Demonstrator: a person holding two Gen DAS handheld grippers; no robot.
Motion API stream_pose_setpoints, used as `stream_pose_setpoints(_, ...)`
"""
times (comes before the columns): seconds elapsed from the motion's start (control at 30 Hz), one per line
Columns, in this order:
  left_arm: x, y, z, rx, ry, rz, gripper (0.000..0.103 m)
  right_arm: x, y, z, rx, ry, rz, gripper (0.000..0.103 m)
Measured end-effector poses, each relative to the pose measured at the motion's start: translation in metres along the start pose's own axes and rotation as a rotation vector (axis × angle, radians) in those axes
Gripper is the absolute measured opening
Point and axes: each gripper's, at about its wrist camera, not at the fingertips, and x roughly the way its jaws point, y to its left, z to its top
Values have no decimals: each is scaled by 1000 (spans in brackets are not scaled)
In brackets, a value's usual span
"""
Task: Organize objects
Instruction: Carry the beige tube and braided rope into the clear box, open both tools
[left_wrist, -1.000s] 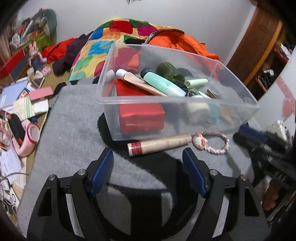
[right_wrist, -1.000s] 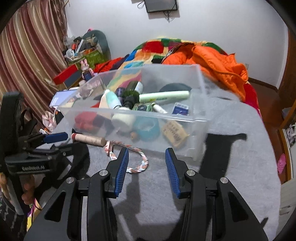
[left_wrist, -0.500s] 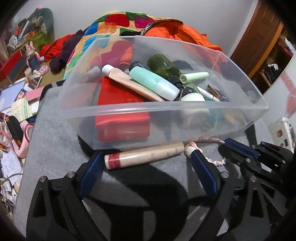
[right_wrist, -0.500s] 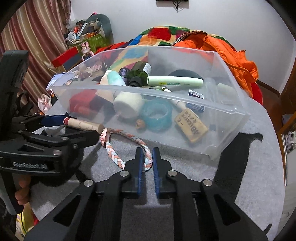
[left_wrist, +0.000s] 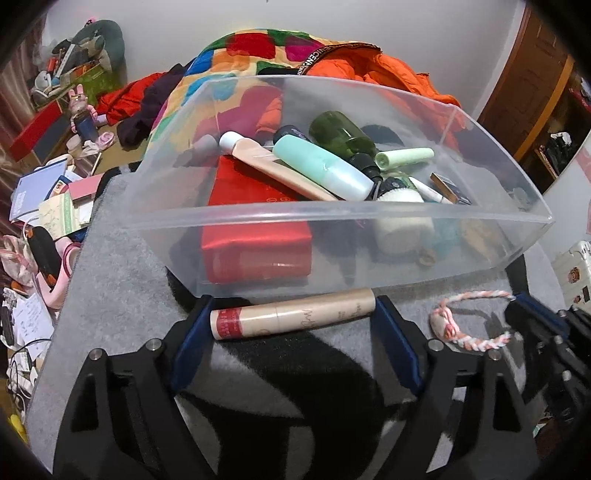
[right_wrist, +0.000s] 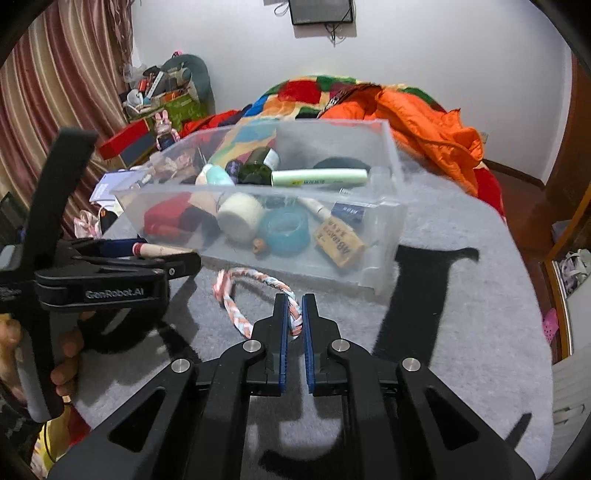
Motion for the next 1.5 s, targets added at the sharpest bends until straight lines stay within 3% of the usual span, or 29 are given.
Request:
stream_pose_setpoints(0.37,-22,5,-21,-9,-36,-42,84,-34,3,10,1,-83,14,7)
stream_pose_setpoints(0.6,-54,-1,-26,29,-102,-73,84,-49,5,24,-4,-134,18,7)
stream_pose_setpoints(1.0,-103,-11,1,78,-236,-113,84,-65,10,65,-25,-235,10,7)
stream_pose_setpoints(1.23,-107,-12,27,81,-276,-118,84,-60,13,90,-23,-267,26,7)
stream_pose_setpoints(1.5,-80,-11,47,80,-239,-131,84,-14,9,100,-5,-186,95,7)
